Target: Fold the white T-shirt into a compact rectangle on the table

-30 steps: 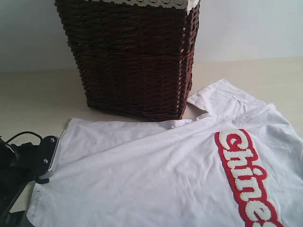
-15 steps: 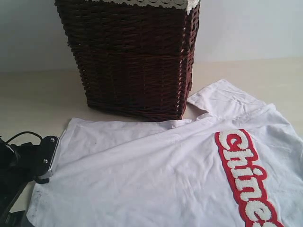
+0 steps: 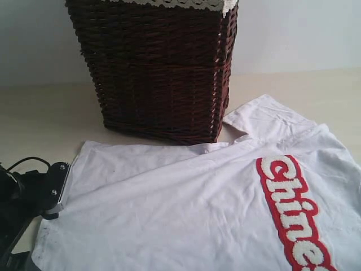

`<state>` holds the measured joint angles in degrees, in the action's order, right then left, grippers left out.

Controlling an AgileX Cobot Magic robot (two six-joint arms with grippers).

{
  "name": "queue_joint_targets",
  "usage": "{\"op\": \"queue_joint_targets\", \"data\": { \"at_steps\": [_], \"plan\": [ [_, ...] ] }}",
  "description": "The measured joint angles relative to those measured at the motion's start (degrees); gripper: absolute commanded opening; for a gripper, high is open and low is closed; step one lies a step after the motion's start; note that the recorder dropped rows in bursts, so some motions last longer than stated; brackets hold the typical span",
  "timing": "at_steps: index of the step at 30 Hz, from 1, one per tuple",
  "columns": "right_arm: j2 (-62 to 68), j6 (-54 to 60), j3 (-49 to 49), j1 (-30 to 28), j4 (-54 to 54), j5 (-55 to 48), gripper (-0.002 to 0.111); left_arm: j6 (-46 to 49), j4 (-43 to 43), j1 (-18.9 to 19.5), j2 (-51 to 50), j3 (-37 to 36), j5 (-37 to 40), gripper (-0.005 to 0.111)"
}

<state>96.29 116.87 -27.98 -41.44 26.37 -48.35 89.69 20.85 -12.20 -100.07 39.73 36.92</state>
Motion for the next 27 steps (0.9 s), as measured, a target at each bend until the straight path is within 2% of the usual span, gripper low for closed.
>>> {"op": "queue_joint_targets", "data": {
  "at_steps": [6, 12, 14, 19, 21, 23, 27],
  "plan": [
    [0.7, -8.7, -0.4, 0.0, -8.4, -4.3, 0.000, 0.0, 0.0, 0.0, 0.0, 0.0, 0.0, 0.100],
    [1.0, -6.7, 0.0, 0.0, -13.1, -11.8, 0.003, 0.0, 0.0, 0.0, 0.0, 0.0, 0.0, 0.100],
    [1.0, -6.0, 0.0, 0.0, -11.4, -11.4, 0.012, 0.0, 0.0, 0.0, 0.0, 0.0, 0.0, 0.100],
    [0.0, -3.0, 0.0, 0.0, -7.4, -10.0, 0.052, 0.0, 0.0, 0.0, 0.0, 0.0, 0.0, 0.100],
    [-2.6, -1.2, 0.0, 0.0, -6.3, -10.0, 0.065, 0.0, 0.0, 0.0, 0.0, 0.0, 0.0, 0.100],
    [-5.8, 1.1, 0.0, 0.0, -5.3, -9.6, 0.073, 0.0, 0.0, 0.0, 0.0, 0.0, 0.0, 0.100],
    [-10.8, 3.2, -2.6, 0.0, 1.8, -7.8, 0.074, 0.0, 0.0, 0.0, 0.0, 0.0, 0.0, 0.100]
  ]
}}
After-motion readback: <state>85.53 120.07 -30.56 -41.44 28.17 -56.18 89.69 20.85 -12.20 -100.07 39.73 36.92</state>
